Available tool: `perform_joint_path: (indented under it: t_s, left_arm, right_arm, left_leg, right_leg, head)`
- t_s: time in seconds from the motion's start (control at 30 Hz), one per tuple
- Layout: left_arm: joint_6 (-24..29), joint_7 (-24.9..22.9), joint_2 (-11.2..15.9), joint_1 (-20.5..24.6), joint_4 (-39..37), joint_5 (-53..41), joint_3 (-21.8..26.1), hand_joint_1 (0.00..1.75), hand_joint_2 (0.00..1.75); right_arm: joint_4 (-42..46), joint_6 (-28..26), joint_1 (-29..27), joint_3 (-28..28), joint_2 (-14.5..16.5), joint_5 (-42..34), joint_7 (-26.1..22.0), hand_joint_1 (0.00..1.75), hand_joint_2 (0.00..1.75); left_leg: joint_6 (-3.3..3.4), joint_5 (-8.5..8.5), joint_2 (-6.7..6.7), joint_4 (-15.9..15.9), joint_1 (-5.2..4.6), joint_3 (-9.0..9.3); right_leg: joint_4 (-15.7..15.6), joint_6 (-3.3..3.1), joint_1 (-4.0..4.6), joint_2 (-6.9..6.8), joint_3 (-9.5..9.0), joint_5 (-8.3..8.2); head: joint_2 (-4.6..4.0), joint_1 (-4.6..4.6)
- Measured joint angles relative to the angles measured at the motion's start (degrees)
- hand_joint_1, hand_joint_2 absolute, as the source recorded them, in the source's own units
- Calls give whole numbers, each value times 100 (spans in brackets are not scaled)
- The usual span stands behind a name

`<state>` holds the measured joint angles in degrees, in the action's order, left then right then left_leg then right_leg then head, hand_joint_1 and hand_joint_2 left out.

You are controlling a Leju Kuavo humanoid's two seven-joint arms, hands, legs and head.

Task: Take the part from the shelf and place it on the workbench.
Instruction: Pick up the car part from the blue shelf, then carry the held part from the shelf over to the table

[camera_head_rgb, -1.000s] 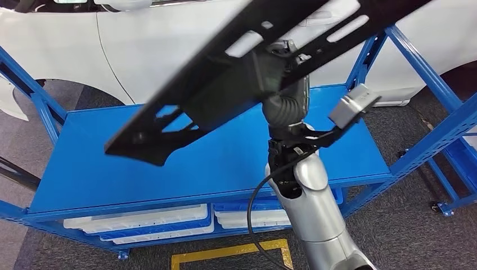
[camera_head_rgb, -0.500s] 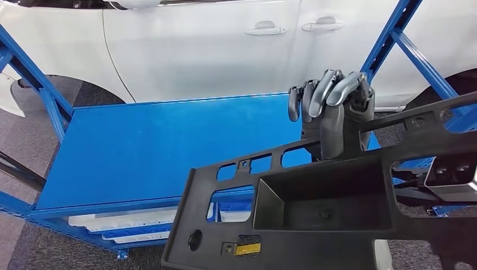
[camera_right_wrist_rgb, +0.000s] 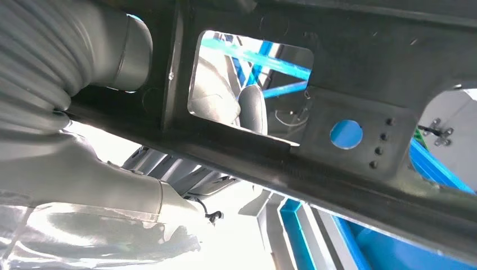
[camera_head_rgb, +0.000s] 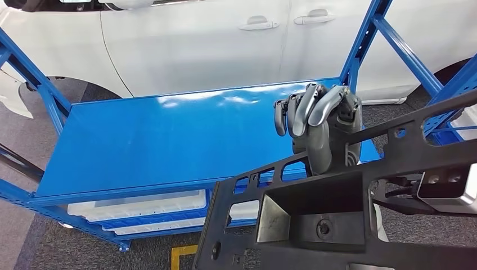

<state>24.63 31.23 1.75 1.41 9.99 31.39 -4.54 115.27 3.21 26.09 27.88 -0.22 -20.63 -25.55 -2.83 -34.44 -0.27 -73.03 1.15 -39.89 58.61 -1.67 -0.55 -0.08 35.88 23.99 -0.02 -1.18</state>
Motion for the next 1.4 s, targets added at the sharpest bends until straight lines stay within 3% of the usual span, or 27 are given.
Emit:
perform_joint_path:
  t_s: [0.03,0.07,0.17,0.23,0.33,0.4,0.47,0.5,0.53,0.57,0.63,0.7,0.73,0.8,0.83,0.87,0.93,1.0,1.03,1.07,1.1,1.17,1.23,1.27,1.33,1.37,1.4]
  left_arm:
    - [2,0,-2,0,0,-3,5,0,0]
    - [5,0,-4,2,0,-15,9,0,0]
    - [25,-6,-5,35,0,-68,10,0,0]
    - [44,-27,-9,60,0,-89,9,0,0]
    - [67,-82,-17,69,0,-108,9,0,0]
    - [71,-116,-28,73,0,-106,10,0,0]
    - [73,-142,-39,74,0,-104,10,0,0]
    - [74,-150,-43,72,0,-103,10,0,0]
    - [74,-159,-46,71,0,-103,10,0,0]
    - [74,-167,-46,70,0,-103,10,0,0]
    - [74,-181,-48,71,0,-103,10,0,0]
    - [75,-187,-47,65,0,-103,11,0,0]
    - [76,-188,-46,59,0,-103,13,0,0]
    - [78,-187,-47,45,0,-92,17,0,0]
    - [80,-187,-48,33,0,-84,20,0,0]
    - [85,-183,-49,25,0,-75,22,0,0]
    - [92,-169,-49,13,0,-68,26,0,0]
    - [93,-156,-50,14,0,-68,27,0,0]
    - [89,-155,-50,13,0,-68,28,0,0]
    - [84,-155,-50,13,0,-68,28,0,0]
    - [79,-156,-49,13,0,-68,28,0,0]
    - [74,-166,-41,21,0,-69,29,0,0]
    - [78,-187,-29,30,0,-68,30,0,0]
    - [81,-197,-25,34,0,-68,31,0,0]
    - [87,-213,-19,40,0,-66,34,0,0]
    - [89,-218,-17,49,0,-64,35,0,0]
    - [91,-222,-16,55,0,-63,36,0,0]
  right_arm:
    - [1,-3,0,25,-6,0,3,175,175]
    - [2,-5,0,50,-10,0,8,175,175]
    - [37,-10,-1,105,-17,-1,36,175,175]
    - [63,8,-3,128,-22,-9,51,175,175]
    - [66,167,-13,151,-50,-3,10,175,175]
    - [51,365,-22,138,-89,19,-47,175,175]
    - [30,580,-46,106,-124,77,-109,175,175]
    - [23,683,-62,94,-135,119,-142,175,175]
    - [20,792,-75,88,-144,163,-175,175,175]
    - [19,881,-83,91,-150,203,-205,175,175]
    - [20,1002,-83,93,-158,264,-265,175,175]
    - [19,1064,-78,71,-167,284,-332,175,175]
    - [16,1093,-73,55,-173,285,-367,175,175]
    - [3,1137,-75,29,-181,277,-425,175,175]
    - [-8,1149,-71,21,-183,267,-445,175,175]
    - [-20,1156,-71,15,-181,243,-457,175,175]
    - [-50,1191,-69,11,-173,152,-425,175,175]
    - [-86,1259,-69,10,-166,69,-363,175,175]
    - [-107,1303,-68,10,-167,51,-343,175,175]
    - [-127,1349,-66,10,-168,44,-334,175,175]
    - [-146,1397,-62,10,-169,40,-331,175,175]
    - [-168,1480,-45,9,-170,33,-331,175,175]
    - [-178,1561,-21,3,-170,18,-353,175,175]
    - [-186,1601,-10,-2,-170,9,-369,175,175]
    - [-202,1653,1,-11,-172,-4,-396,175,175]
    - [-208,1664,7,-15,-173,-8,-404,175,175]
    - [-212,1672,12,-19,-174,-11,-411,175,175]
  left_leg:
    - [5,-66,0,-114,-1,40]
    - [23,-30,0,15,-4,207]
    - [142,274,3,1244,-51,1087]
    - [212,365,5,1623,-112,1296]
    - [297,560,18,1661,-123,1207]
    - [364,738,54,1718,-89,1092]
    - [398,894,75,1709,-88,902]
    - [393,967,78,1697,-88,798]
    - [385,1038,81,1677,-87,685]
    - [373,1100,83,1652,-83,577]
    - [335,1209,84,1583,-72,374]
    - [276,1300,79,1522,-74,234]
    - [240,1350,76,1511,-75,201]
    - [163,1464,73,1546,-66,179]
    - [130,1480,68,1549,-52,164]
    - [102,1381,64,1485,-40,123]
    - [55,865,58,1014,-18,-34]
    - [18,322,58,244,-15,-207]
    - [9,236,58,-35,-15,-217]
    - [9,283,58,-139,-15,-137]
    - [20,418,58,-38,-15,47]
    - [70,614,54,699,-25,671]
    - [126,537,48,1480,-57,1190]
    - [151,484,46,1674,-78,1289]
    - [210,564,56,1754,-86,1267]
    - [253,623,65,1779,-76,1236]
    - [294,692,78,1797,-64,1187]
  right_leg:
    - [2,-2,15,0,70,-54]
    - [3,-1,29,1,136,-108]
    - [-1,31,57,-7,256,-259]
    - [-18,94,42,-23,271,-353]
    - [-57,199,20,-23,297,-440]
    - [213,249,18,-5,413,-89]
    - [934,291,-5,2,604,534]
    - [1302,311,-15,2,667,731]
    - [1546,329,-26,1,657,793]
    - [1585,343,-38,1,549,723]
    - [1083,358,-64,0,38,488]
    - [304,321,-51,7,-513,514]
    - [59,287,-34,14,-658,568]
    - [-38,194,0,26,-650,543]
    - [-68,150,-4,15,-623,493]
    - [-84,97,-10,4,-572,420]
    - [-116,25,-26,-18,-426,261]
    - [-113,7,-15,-17,-236,113]
    - [-110,10,-9,-18,-140,41]
    - [-106,18,-5,-18,-46,-29]
    - [-104,29,-1,-19,39,-95]
    - [-99,61,6,-19,167,-212]
    - [-110,115,11,-27,224,-318]
    - [-131,151,7,-34,231,-375]
    - [-183,225,-6,-40,236,-461]
    - [-151,258,-11,-33,264,-401]
    - [-9,284,-13,-25,322,-231]
  head:
    - [0,-1]
    - [0,-1]
    - [0,7]
    - [1,-13]
    - [1,-39]
    - [-1,-22]
    - [0,-3]
    - [0,3]
    - [1,4]
    - [1,5]
    - [1,7]
    - [1,4]
    - [2,19]
    - [2,46]
    - [2,64]
    - [2,54]
    - [1,36]
    - [1,26]
    - [1,27]
    - [1,27]
    - [1,27]
    - [1,26]
    - [1,30]
    - [1,29]
    - [0,29]
    - [0,30]
    - [-1,35]
